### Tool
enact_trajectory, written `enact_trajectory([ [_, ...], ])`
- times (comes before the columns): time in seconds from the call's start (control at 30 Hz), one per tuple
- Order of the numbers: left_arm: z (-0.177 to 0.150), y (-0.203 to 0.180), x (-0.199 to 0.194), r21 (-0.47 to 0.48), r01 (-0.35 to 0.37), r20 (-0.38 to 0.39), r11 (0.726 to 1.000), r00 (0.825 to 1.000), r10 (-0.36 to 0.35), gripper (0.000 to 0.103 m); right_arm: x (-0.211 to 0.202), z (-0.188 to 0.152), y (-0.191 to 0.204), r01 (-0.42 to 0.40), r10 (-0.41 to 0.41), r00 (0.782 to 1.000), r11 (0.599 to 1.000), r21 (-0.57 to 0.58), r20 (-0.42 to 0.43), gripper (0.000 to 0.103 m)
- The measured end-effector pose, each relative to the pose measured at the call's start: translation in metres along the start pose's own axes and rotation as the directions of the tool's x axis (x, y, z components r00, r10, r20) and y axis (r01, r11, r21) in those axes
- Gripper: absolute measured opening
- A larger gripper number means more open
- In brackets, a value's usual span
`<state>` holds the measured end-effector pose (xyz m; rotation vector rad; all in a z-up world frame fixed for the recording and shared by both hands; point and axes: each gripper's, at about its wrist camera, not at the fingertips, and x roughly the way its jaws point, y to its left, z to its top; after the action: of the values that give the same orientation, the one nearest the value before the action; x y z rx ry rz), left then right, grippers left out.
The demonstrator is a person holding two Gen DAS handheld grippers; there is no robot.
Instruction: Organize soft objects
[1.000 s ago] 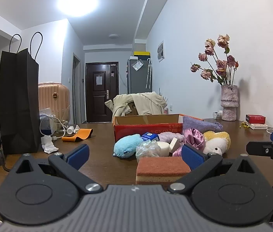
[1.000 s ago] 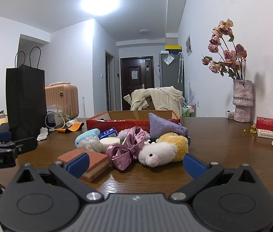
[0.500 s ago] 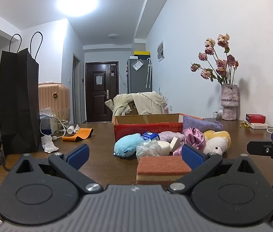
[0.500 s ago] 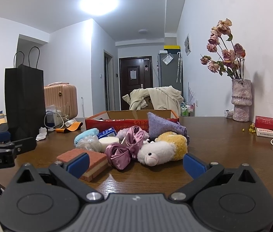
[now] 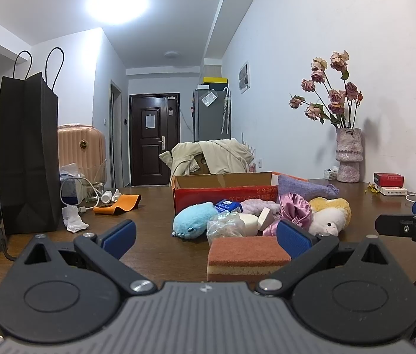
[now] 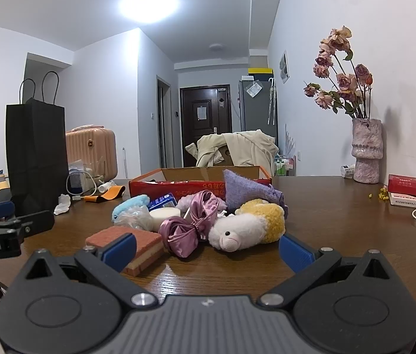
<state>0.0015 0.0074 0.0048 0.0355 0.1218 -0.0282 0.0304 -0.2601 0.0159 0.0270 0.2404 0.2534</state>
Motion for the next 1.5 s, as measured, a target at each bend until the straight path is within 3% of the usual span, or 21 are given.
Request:
enact_trajectory([
  [1.07, -0.004, 0.004, 0.008, 0.005, 0.010, -0.020, 1.000, 1.000, -0.010, 0.103, 0.009, -0.003, 0.004, -0.033, 0.033, 0.999, 0.999, 0.008, -0.018, 0.103],
  [1.23, -0.002, 0.021, 0.027, -0.040, 0.009, -0.065, 0.999, 0.998, -0.012, 0.103, 0.027, -0.001, 0.013, -0.095, 0.096, 0.995, 0.995, 0.006, -0.039, 0.094],
  [1.37, 0.000, 0.037, 0.048, -0.113, 0.078, -0.123, 0.990, 0.988, -0.092, 0.102, 0.049, 0.002, 0.024, -0.172, 0.173, 0.980, 0.985, 0.026, -0.093, 0.082],
  [1.5, 0.006, 0.051, 0.075, -0.213, 0.145, -0.170, 0.966, 0.968, -0.183, 0.086, 0.082, 0.007, 0.029, -0.243, 0.262, 0.952, 0.961, 0.133, -0.158, 0.061],
])
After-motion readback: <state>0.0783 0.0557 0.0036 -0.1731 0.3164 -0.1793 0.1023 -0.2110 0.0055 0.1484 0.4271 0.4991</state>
